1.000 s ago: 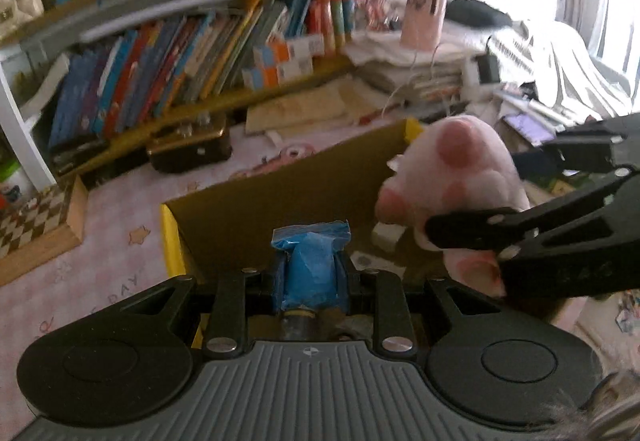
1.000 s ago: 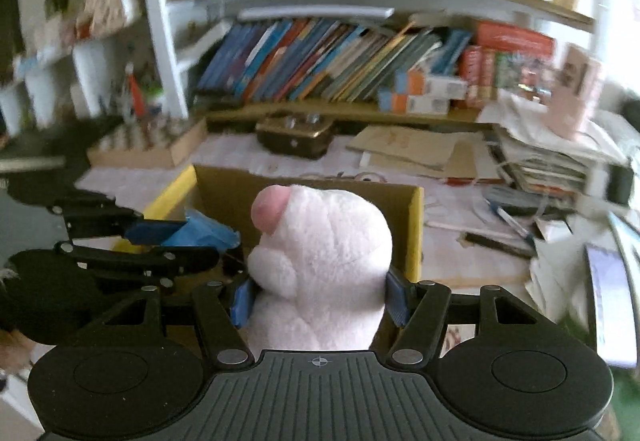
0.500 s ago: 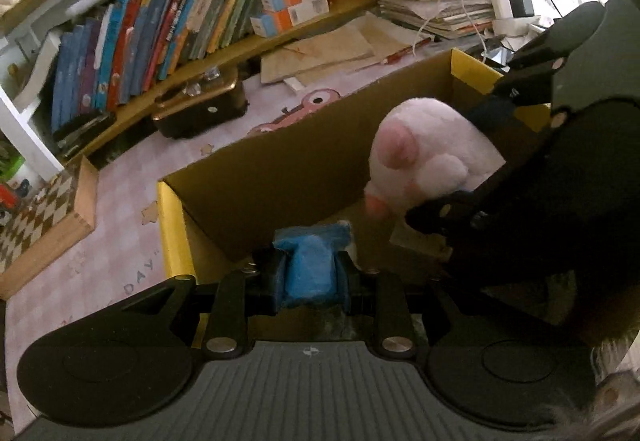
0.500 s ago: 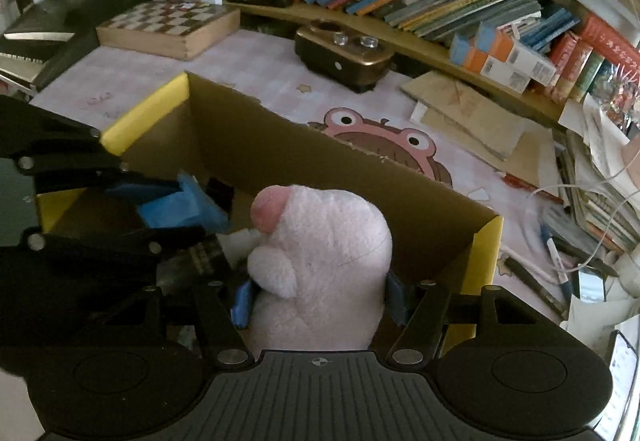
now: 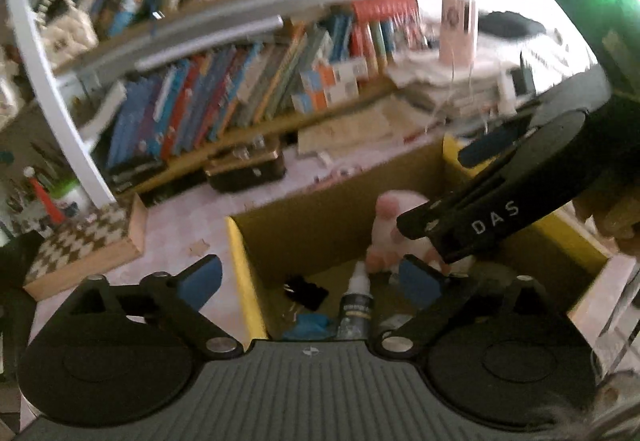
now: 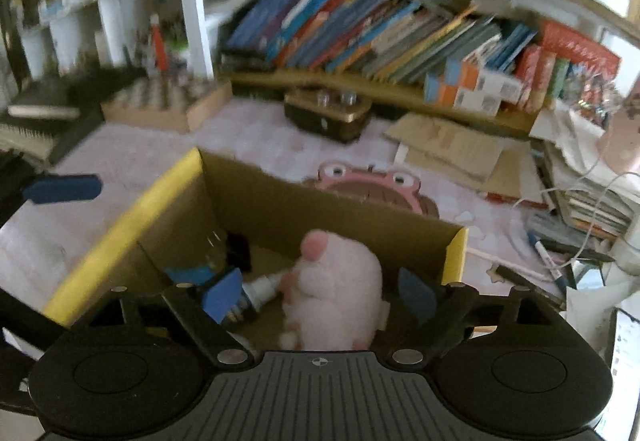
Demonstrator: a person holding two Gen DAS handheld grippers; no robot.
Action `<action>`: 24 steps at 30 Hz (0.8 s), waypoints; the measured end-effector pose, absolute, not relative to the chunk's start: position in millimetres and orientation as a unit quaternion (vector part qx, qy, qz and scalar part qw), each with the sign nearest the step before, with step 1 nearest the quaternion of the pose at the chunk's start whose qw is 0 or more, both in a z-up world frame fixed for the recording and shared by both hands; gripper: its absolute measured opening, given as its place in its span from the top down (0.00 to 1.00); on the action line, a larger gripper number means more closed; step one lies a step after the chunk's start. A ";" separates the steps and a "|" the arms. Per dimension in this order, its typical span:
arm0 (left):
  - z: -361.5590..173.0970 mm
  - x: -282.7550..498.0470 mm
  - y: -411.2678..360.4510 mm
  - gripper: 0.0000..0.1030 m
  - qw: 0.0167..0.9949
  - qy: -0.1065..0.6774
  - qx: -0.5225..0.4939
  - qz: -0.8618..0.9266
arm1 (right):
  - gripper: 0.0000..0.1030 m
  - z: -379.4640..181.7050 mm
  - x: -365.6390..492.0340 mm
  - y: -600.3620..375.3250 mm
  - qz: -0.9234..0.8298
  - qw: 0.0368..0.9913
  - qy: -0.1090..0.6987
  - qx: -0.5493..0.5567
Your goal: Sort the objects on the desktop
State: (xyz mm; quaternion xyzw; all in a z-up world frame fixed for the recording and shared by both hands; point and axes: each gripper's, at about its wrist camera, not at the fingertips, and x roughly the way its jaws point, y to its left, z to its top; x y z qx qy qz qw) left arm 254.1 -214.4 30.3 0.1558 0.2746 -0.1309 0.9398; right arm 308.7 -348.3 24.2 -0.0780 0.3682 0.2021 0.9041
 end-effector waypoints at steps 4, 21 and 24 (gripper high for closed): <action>45.7 230.7 -195.7 0.00 0.954 0.250 0.136 -0.100 | 0.10 39.0 284.5 -351.0 0.192 0.921 0.332 -0.060; 43.9 110.8 -104.5 0.00 0.972 0.232 0.023 0.004 | 0.00 47.0 147.5 -332.4 0.092 0.970 0.226 0.010; 35.9 85.6 -95.5 0.00 0.973 0.228 0.026 0.011 | 0.00 37.6 121.5 -321.3 0.076 0.970 0.231 0.020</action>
